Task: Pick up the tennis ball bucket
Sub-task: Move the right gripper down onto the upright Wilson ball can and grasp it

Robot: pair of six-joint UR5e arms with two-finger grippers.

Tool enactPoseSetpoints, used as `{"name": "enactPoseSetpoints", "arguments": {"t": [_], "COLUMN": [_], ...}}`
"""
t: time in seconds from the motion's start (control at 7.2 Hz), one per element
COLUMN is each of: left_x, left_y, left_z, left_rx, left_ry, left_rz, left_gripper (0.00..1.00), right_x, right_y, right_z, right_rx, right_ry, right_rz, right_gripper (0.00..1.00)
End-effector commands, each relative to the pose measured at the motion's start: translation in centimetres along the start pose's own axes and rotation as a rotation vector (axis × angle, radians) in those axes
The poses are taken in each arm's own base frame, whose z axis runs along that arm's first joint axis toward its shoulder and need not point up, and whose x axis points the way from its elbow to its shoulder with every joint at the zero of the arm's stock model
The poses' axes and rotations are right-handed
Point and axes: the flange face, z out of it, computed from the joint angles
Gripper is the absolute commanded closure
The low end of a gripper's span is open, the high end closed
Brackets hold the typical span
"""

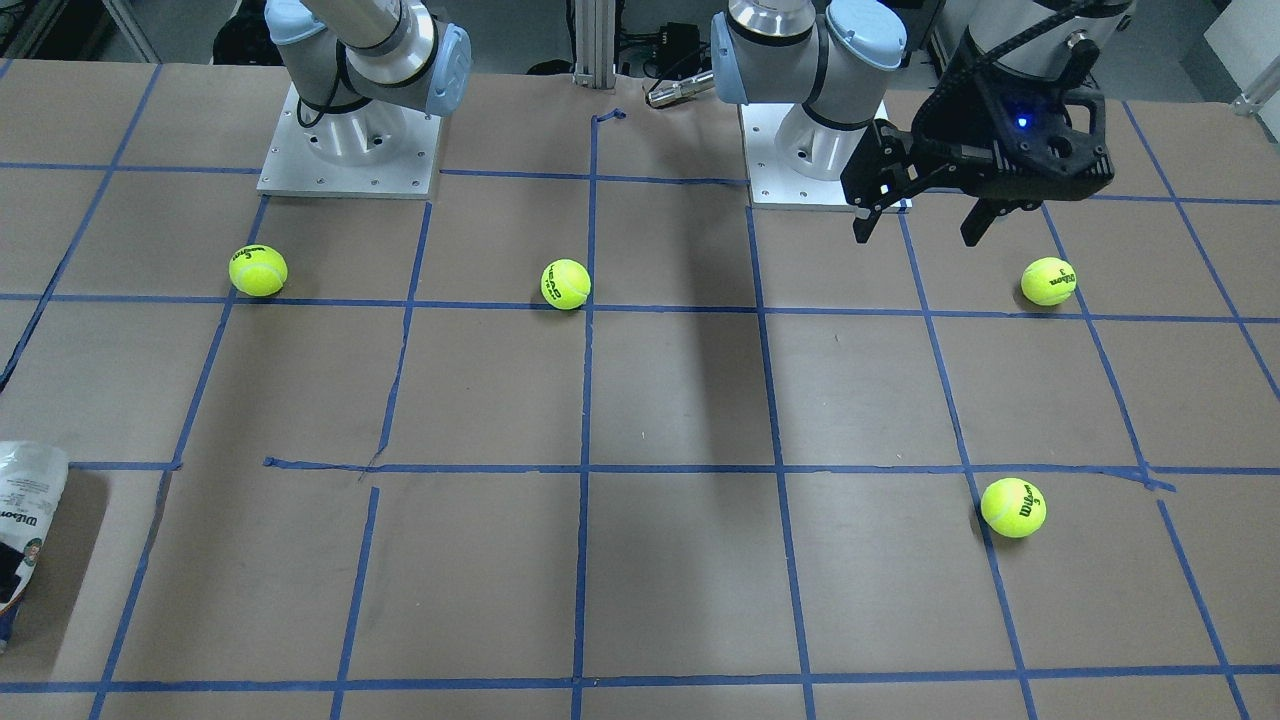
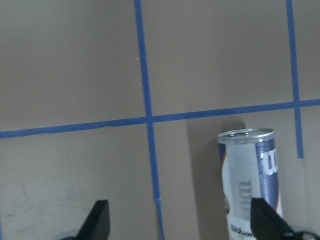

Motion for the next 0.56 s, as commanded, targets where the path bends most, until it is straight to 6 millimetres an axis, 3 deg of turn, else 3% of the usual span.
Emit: {"name": "enactPoseSetpoints", "arguments": {"t": [0.0,0.28,0.42], "left_x": [0.0,-0.2,-0.2], "left_y": [0.0,-0.1,-0.1], "left_z": [0.0,0.0,0.0], "left_rx": [0.001,0.001,0.001], "left_ry": [0.0,0.0,0.0], "left_rz": [0.001,-0.004,-0.004], "left_gripper": [0.0,0.0,0.0], "right_x": [5.8,8.5,8.9], "right_y": [-1.2,-0.9,-0.2], "right_z": [7.2,12.1,14.4], "right_rx": [-0.009,-0.049,-0.086], "right_ry": [0.016,0.001,-0.015], "right_rz": [-0.019,-0.031,-0.028], "right_gripper": [0.0,0.0,0.0]}}
